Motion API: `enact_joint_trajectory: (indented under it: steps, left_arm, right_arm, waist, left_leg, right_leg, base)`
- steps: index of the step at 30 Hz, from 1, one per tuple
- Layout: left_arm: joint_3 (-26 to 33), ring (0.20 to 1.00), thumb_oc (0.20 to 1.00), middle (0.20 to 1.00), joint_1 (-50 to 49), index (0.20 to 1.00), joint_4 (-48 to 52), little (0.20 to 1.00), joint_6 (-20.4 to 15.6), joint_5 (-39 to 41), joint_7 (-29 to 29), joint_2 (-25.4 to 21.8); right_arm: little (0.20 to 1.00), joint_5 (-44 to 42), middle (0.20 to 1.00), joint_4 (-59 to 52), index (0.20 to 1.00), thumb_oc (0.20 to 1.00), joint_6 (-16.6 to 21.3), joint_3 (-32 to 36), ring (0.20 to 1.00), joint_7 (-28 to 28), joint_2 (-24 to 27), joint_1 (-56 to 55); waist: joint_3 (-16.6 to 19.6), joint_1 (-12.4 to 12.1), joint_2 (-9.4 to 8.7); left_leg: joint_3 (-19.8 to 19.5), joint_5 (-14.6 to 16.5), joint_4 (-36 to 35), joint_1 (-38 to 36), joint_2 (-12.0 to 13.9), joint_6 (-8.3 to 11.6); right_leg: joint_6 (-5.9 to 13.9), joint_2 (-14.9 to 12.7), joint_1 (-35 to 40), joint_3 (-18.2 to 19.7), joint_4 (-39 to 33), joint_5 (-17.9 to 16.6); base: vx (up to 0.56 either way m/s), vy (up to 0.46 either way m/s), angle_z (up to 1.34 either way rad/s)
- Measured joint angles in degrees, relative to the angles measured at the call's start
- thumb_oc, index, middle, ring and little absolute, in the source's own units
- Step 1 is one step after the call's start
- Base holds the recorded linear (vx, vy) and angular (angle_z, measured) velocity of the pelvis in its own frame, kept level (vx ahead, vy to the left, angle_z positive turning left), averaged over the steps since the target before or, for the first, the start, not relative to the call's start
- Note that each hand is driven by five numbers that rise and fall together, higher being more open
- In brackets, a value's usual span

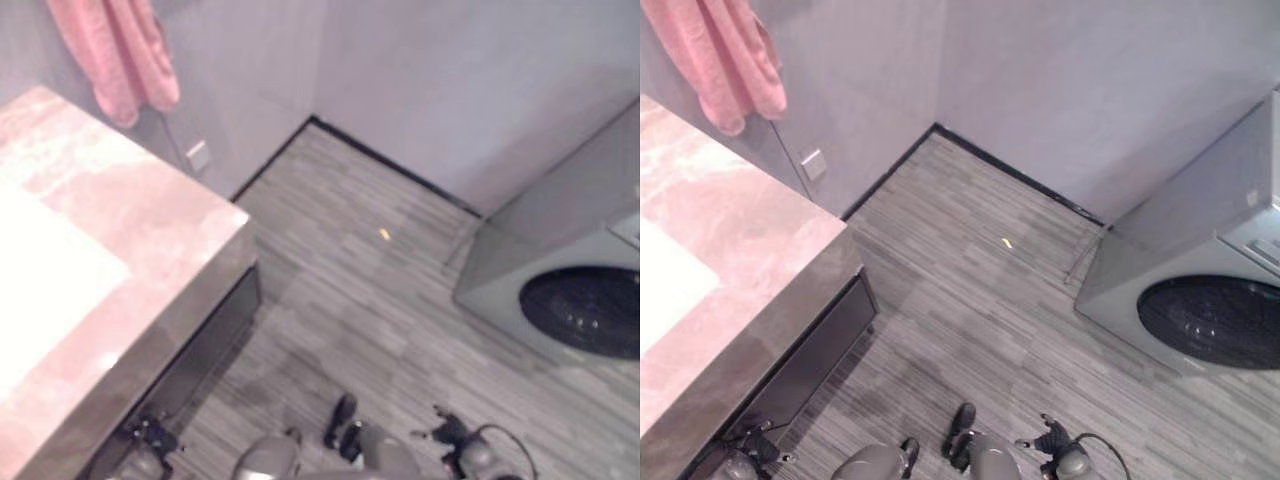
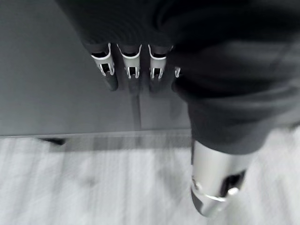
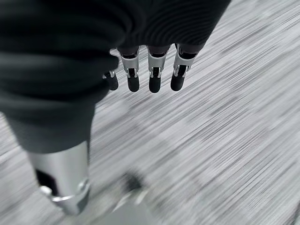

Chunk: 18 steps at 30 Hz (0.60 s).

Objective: Put brush and paste in cup on sink, flatten towel.

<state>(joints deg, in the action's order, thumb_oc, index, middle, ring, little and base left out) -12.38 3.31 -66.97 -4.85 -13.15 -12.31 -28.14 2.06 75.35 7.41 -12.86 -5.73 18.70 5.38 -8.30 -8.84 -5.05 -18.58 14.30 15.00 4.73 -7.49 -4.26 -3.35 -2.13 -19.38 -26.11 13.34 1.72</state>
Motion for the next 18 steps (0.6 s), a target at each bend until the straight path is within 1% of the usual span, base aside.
enact_joint_trajectory:
  steps: [1, 2, 3, 4, 5, 6, 7, 8, 9, 10, 11, 12, 13, 14, 15, 16, 17, 18]
  left_arm:
    - [0.11, 1.000, 1.000, 1.000, -1.18, 1.000, 0.69, 1.000, 0.22, 0.12, -0.26, -0.06]
    - [0.53, 1.000, 1.000, 1.000, -2.28, 1.000, 1.33, 1.000, 0.15, 0.45, -0.26, -0.18]
    - [1.00, 1.000, 1.000, 1.000, -2.42, 1.000, 1.75, 1.000, 0.13, 0.74, -0.29, -0.13]
    - [1.88, 1.000, 1.000, 1.000, -3.18, 1.000, 2.01, 1.000, 0.08, 0.93, -0.29, -0.17]
    - [2.54, 1.000, 1.000, 1.000, -3.45, 1.000, 2.17, 1.000, 0.15, 0.96, -0.85, -0.35]
    - [2.51, 1.000, 1.000, 1.000, -2.69, 1.000, 3.73, 1.000, 0.25, 0.97, -1.28, -1.25]
    - [2.46, 1.000, 1.000, 1.000, -2.70, 1.000, 6.24, 1.000, 0.10, 0.97, -1.36, -2.31]
    - [2.29, 1.000, 1.000, 1.000, -3.54, 1.000, 10.04, 1.000, 0.21, 0.92, -2.13, -3.41]
    - [2.41, 1.000, 1.000, 1.000, -3.36, 1.000, 10.70, 1.000, 0.23, 0.93, -2.36, -3.60]
    - [2.44, 1.000, 1.000, 1.000, -3.21, 1.000, 11.38, 1.000, 0.20, 0.92, -2.38, -4.25]
    - [2.43, 1.000, 1.000, 1.000, -3.30, 1.000, 11.98, 1.000, 0.23, 0.90, -2.36, -4.70]
    - [2.43, 1.000, 1.000, 1.000, -3.98, 1.000, 14.77, 1.000, 0.32, 0.89, -2.30, -4.98]
    - [2.40, 1.000, 1.000, 1.000, -4.16, 1.000, 16.23, 1.000, 0.18, 0.89, -2.29, -4.92]
    - [2.38, 1.000, 1.000, 1.000, -3.66, 1.000, 16.47, 1.000, 0.06, 0.88, -2.34, -4.62]
    - [1.93, 1.000, 1.000, 1.000, -3.58, 1.000, 16.48, 1.000, 0.02, 0.75, -2.31, -4.36]
    - [1.30, 1.000, 1.000, 1.000, -2.91, 1.000, 16.51, 1.000, 0.04, 0.68, -2.33, -4.02]
    - [1.05, 1.000, 1.000, 1.000, -2.58, 1.000, 16.66, 1.000, -0.24, 0.45, -2.33, -3.38]
    - [0.87, 1.000, 1.000, 1.000, -2.26, 1.000, 16.84, 1.000, -0.94, -0.25, -2.33, -2.48]
  right_arm:
    - [1.000, -0.51, 1.000, 0.04, 1.000, 1.000, -0.07, 0.94, 1.000, -0.16, 1.22, 0.03]
    - [1.000, -1.40, 1.000, -0.51, 1.000, 1.000, 0.05, 1.02, 1.000, -0.37, 2.54, 0.75]
    - [1.000, -2.40, 1.000, -0.64, 1.000, 1.000, 0.19, 1.44, 1.000, -0.47, 3.33, 1.59]
    - [1.000, -2.83, 1.000, -0.71, 1.000, 1.000, 0.45, 1.30, 1.000, -0.61, 3.84, 2.25]
    - [1.000, -3.35, 1.000, -0.75, 1.000, 1.000, 0.69, 1.39, 1.000, -1.09, 3.88, 2.34]
    - [1.000, -3.85, 1.000, -1.58, 1.000, 1.000, 0.83, 1.51, 1.000, -1.42, 3.56, 2.62]
    - [1.000, -4.45, 1.000, -2.57, 1.000, 1.000, 0.83, 1.36, 1.000, -1.43, 3.53, 2.18]
    - [1.000, -4.45, 1.000, -4.06, 1.000, 1.000, 0.84, 0.20, 1.000, -1.62, 3.89, 2.70]
    - [1.000, -4.45, 1.000, -5.85, 1.000, 1.000, 1.07, -0.79, 1.000, -1.84, 4.07, 2.78]
    - [1.000, -4.42, 1.000, -7.14, 1.000, 1.000, 1.86, -0.89, 1.000, -1.97, 3.52, 3.41]
    - [1.000, -4.43, 1.000, -7.19, 1.000, 1.000, 1.92, -0.89, 1.000, -1.92, 2.95, 4.09]
    - [1.000, -4.42, 1.000, -7.34, 1.000, 1.000, 1.78, -0.87, 1.000, -1.81, 2.73, 5.13]
    - [1.000, -4.41, 1.000, -7.46, 1.000, 1.000, 1.73, -0.86, 1.000, -1.85, 2.84, 6.02]
    - [1.000, -4.39, 1.000, -7.20, 1.000, 1.000, 1.62, -0.77, 1.000, -1.94, 2.87, 7.02]
    - [1.000, -4.29, 1.000, -7.61, 1.000, 1.000, 1.75, -0.79, 1.000, -1.85, 2.64, 8.71]
    - [1.000, -4.28, 1.000, -8.08, 1.000, 1.000, 1.61, -0.65, 1.000, -2.06, 2.83, 8.36]
    - [1.000, -4.23, 1.000, -8.28, 1.000, 1.000, 1.56, -0.55, 1.000, -2.00, 2.91, 9.47]
    - [1.000, -4.21, 1.000, -8.39, 1.000, 1.000, 1.38, -0.50, 1.000, -1.99, 2.88, 10.05]
  waist:
    - [0.67, -0.07, 0.19]
    - [1.35, -0.02, 0.82]
    - [1.40, 0.05, 0.91]
    - [1.56, -0.11, 0.73]
    - [2.26, 0.02, 0.11]
    - [2.53, 0.05, -1.16]
    - [2.52, -0.02, -2.30]
    - [2.68, -1.70, -2.76]
    - [2.70, -1.69, -2.88]
    - [2.65, -1.34, -3.65]
    - [2.55, -1.12, -4.13]
    - [2.05, -0.76, -4.80]
    - [1.39, -0.80, -4.96]
    - [0.45, -0.39, -5.29]
    - [-0.38, -0.55, -4.96]
    - [-0.95, 0.10, -5.43]
    - [-1.57, -0.06, -5.12]
    - [-2.69, -0.40, -4.67]
  left_leg:
    - [0.78, 0.53, 0.48, -0.42, 0.45, 0.69]
    - [0.96, 1.41, 1.37, -0.89, 1.14, 1.77]
    - [2.06, 1.49, 4.34, -0.52, 1.40, 2.72]
    - [3.78, 2.17, 8.06, -0.26, 1.69, 3.34]
    - [5.62, 3.26, 12.58, 1.70, 2.85, 3.14]
    - [6.61, 3.33, 14.09, 3.46, 5.11, 3.35]
    - [7.37, 3.41, 15.17, 4.94, 7.99, 3.59]
    - [7.25, 3.88, 20.49, 7.31, 11.01, 5.00]
    - [8.97, 3.68, 25.44, 10.09, 11.87, 4.46]
    - [10.88, 3.79, 26.73, 12.20, 12.58, 4.44]
    - [11.36, 3.74, 25.06, 12.43, 13.04, 4.53]
    - [13.79, 3.47, 20.67, 13.70, 14.21, 4.64]
    - [14.57, 3.47, 18.89, 14.76, 13.87, 4.78]
    - [14.46, 3.31, 16.70, 15.78, 13.17, 4.69]
    - [15.20, 2.60, 12.53, 17.42, 11.55, 4.57]
    - [16.23, 2.11, 11.52, 19.21, 9.99, 4.77]
    - [16.56, 0.93, 9.36, 20.91, 7.74, 3.37]
    - [16.27, -0.96, 7.23, 23.15, 5.81, 2.97]
  right_leg:
    - [-2.67, 0.71, 1.71, -0.56, -0.95, 1.17]
    - [-4.17, 1.56, 3.16, -0.45, -2.10, 1.70]
    - [-5.18, 2.38, 4.67, -0.35, -2.80, 2.51]
    - [-5.53, 3.09, 6.75, -0.13, -4.12, 2.47]
    - [-6.14, 3.55, 7.73, 0.43, -4.91, 2.95]
    - [-6.98, 4.05, 8.36, 1.80, -5.23, 4.37]
    - [-5.94, 4.68, 9.04, 2.78, -5.82, 5.89]
    - [-7.23, 6.73, 9.31, 3.19, -5.36, 6.65]
    - [-7.31, 7.14, 9.47, 2.84, -5.50, 6.69]
    - [-7.56, 7.14, 9.50, 2.66, -5.18, 6.88]
    - [-7.58, 7.01, 9.73, 2.83, -5.03, 6.89]
    - [-7.87, 6.58, 10.17, 2.39, -5.11, 7.08]
    - [-7.85, 5.96, 10.19, 2.15, -5.12, 7.08]
    - [-7.71, 5.02, 10.05, 1.98, -5.06, 7.02]
    - [-7.38, 4.11, 9.39, 2.37, -4.44, 6.85]
    - [-6.00, 2.78, 9.10, 2.71, -4.69, 7.54]
    - [-5.62, 2.09, 8.69, 3.29, -4.68, 7.60]
    - [-4.45, 1.42, 8.35, 3.58, -5.05, 7.25]
  base:
    - [0.47, -0.498, 0.11]
    - [0.34, -0.363, -0.04]
    - [0.28, -0.355, -0.02]
    - [0.15, -0.234, 0.10]
    - [0.19, -0.322, 0.32]
    - [0.20, -0.433, 0.62]
    - [0.15, -0.369, 0.33]
    - [0.12, -0.277, 0.14]
    - [0.08, -0.122, 0.00]
    - [0.08, -0.095, 0.24]
    - [0.09, -0.082, 0.38]
    - [0.05, -0.022, 0.31]
    - [0.01, 0.070, 0.30]
    - [-0.01, 0.088, 0.14]
    - [-0.02, 0.115, 0.21]
    - [-0.01, 0.057, 0.19]
    - [0.02, 0.057, 0.12]
    - [0.11, 0.017, -0.23]
